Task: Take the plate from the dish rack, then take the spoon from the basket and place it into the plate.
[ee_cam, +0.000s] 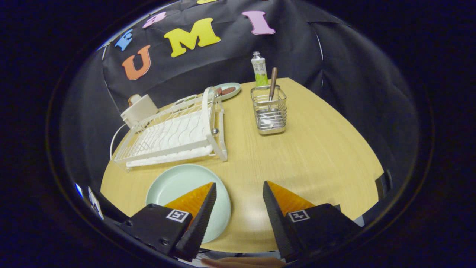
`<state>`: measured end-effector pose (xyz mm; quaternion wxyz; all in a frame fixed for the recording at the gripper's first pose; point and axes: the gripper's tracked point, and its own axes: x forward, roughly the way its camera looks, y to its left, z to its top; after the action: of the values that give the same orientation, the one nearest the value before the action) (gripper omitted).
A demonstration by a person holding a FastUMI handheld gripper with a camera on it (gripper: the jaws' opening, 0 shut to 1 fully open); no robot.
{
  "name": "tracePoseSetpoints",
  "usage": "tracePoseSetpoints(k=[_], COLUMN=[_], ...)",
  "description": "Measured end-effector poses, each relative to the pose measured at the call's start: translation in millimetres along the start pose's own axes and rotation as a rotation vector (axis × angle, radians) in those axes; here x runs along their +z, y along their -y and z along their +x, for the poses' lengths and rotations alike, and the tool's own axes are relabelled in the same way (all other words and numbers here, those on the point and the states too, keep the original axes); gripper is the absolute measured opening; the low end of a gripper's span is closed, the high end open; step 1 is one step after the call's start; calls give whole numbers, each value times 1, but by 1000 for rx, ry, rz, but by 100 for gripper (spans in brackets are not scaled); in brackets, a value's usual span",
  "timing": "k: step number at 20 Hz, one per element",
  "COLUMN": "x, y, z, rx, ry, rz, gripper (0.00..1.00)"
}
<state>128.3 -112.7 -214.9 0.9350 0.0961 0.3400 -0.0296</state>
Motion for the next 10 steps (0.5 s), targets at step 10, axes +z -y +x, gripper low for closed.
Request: tracePoseSetpoints(k=[10], x=[133], y=[31], z=[0], rx=[-73], ry=[265], rz=[-135], gripper=[93])
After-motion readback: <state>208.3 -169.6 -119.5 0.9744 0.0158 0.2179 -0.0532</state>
